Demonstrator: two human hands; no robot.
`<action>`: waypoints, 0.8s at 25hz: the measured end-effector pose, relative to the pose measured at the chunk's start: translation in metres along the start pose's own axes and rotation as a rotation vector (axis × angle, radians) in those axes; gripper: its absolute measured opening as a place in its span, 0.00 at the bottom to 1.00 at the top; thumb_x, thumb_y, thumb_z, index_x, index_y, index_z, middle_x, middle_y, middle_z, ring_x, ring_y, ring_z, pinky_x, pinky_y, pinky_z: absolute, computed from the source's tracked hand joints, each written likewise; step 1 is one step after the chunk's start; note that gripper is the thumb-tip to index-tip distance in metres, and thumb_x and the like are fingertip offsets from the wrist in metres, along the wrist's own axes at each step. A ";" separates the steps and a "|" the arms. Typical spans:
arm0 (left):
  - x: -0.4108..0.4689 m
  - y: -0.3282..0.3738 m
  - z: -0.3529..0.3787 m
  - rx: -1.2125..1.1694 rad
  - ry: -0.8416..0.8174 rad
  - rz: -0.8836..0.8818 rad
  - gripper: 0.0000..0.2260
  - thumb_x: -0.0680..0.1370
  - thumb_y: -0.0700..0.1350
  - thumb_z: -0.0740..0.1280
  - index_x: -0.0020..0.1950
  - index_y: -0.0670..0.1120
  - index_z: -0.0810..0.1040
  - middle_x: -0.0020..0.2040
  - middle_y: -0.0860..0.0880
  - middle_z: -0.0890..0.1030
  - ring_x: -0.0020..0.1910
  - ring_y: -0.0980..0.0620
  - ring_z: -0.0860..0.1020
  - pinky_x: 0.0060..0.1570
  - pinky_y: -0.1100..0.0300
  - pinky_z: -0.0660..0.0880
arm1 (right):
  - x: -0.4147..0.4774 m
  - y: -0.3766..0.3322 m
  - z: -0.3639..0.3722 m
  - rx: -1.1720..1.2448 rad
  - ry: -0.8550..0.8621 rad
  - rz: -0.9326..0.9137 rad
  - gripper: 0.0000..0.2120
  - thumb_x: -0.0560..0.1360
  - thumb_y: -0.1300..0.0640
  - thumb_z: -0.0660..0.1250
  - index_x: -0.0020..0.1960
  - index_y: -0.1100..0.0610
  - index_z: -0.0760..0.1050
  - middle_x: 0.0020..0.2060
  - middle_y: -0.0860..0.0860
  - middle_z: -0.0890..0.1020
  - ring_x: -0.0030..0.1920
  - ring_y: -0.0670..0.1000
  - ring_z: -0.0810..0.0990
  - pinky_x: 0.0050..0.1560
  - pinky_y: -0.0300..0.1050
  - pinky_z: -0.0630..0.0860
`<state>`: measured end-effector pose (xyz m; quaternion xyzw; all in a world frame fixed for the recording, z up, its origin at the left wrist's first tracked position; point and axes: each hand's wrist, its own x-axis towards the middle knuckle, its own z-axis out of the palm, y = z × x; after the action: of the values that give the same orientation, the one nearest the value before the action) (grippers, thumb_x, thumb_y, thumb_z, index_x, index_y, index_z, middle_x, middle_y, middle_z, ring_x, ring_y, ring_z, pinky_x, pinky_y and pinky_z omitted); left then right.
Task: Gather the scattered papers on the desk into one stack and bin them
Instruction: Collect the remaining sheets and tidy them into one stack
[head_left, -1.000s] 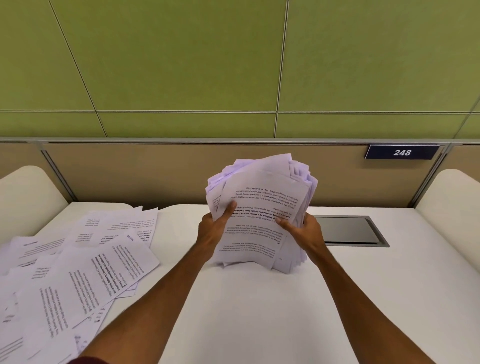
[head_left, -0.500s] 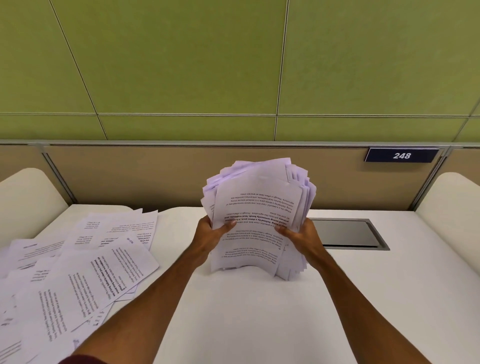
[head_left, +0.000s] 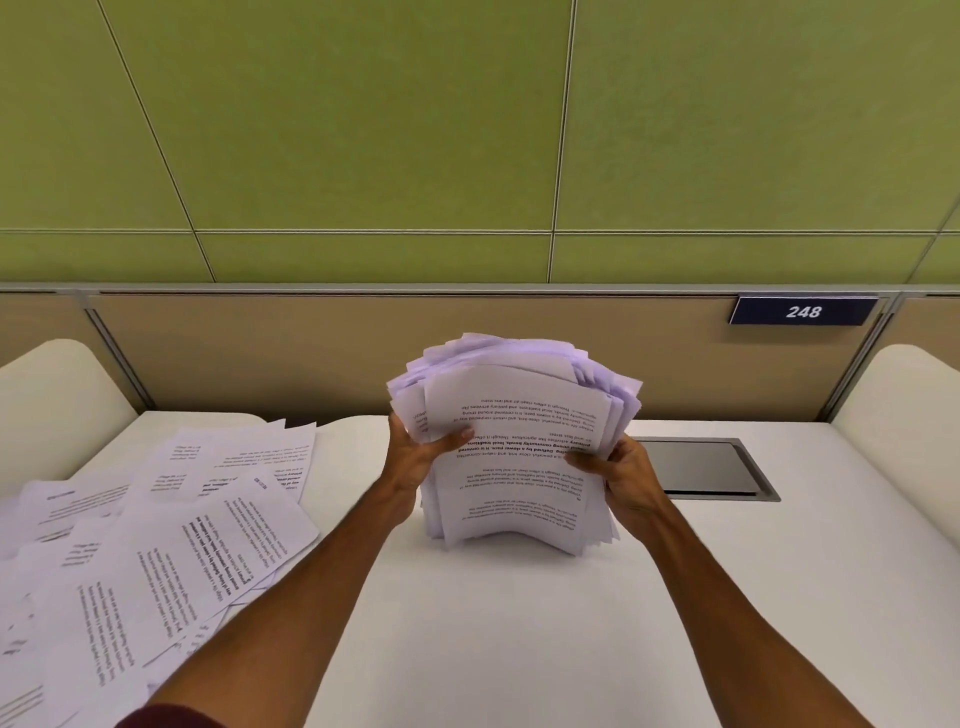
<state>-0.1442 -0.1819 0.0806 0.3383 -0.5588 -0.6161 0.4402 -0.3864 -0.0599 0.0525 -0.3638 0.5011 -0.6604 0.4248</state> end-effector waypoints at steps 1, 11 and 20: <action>0.001 -0.003 -0.001 0.018 -0.036 -0.032 0.38 0.57 0.51 0.80 0.64 0.47 0.73 0.56 0.45 0.82 0.55 0.44 0.81 0.56 0.43 0.78 | 0.000 -0.002 -0.001 -0.068 -0.004 0.011 0.18 0.61 0.66 0.78 0.50 0.57 0.82 0.48 0.56 0.86 0.48 0.59 0.84 0.47 0.54 0.83; 0.003 0.009 0.002 -0.077 -0.029 0.027 0.26 0.59 0.46 0.81 0.55 0.50 0.80 0.54 0.43 0.84 0.52 0.43 0.82 0.50 0.47 0.80 | -0.002 -0.010 -0.001 -0.115 -0.016 -0.055 0.18 0.62 0.64 0.78 0.51 0.57 0.83 0.48 0.56 0.86 0.48 0.58 0.86 0.45 0.52 0.83; 0.000 -0.008 0.002 0.093 -0.060 -0.212 0.28 0.57 0.62 0.79 0.53 0.53 0.81 0.49 0.55 0.86 0.49 0.55 0.83 0.46 0.59 0.80 | -0.005 -0.005 0.002 -0.224 0.012 0.014 0.18 0.65 0.69 0.77 0.51 0.55 0.81 0.49 0.53 0.86 0.49 0.56 0.84 0.44 0.44 0.82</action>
<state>-0.1475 -0.1809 0.0734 0.3968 -0.5607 -0.6426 0.3396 -0.3838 -0.0557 0.0579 -0.4017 0.5767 -0.5994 0.3831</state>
